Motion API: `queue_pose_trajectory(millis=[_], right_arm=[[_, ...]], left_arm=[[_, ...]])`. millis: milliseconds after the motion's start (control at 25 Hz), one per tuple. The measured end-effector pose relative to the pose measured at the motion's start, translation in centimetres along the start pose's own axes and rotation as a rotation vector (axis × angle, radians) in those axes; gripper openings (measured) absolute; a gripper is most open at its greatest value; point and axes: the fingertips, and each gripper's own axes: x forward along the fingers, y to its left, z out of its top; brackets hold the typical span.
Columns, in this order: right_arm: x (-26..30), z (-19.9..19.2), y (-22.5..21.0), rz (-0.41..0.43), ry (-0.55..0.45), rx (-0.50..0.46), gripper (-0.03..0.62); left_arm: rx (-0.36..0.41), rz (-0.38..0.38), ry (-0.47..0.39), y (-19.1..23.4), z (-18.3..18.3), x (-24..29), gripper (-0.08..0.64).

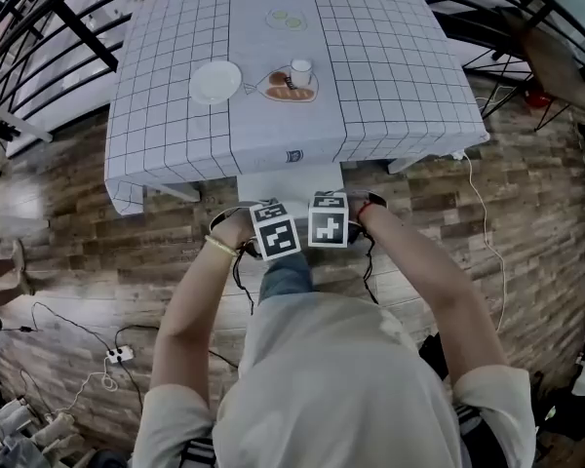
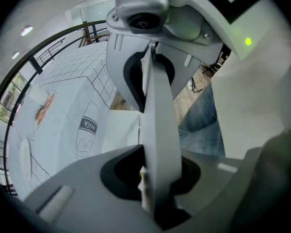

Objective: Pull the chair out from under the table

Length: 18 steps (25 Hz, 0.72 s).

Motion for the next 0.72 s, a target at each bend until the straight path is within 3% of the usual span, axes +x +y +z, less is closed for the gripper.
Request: queue_pose_trajectory(millis=[720], right_arm=[[0.3,-0.7,5.8,0.004,0.006,-0.009,0.078]], left_arm=[[-0.012,-0.002,-0.001,-5.9,0.5,0.5,0.084]])
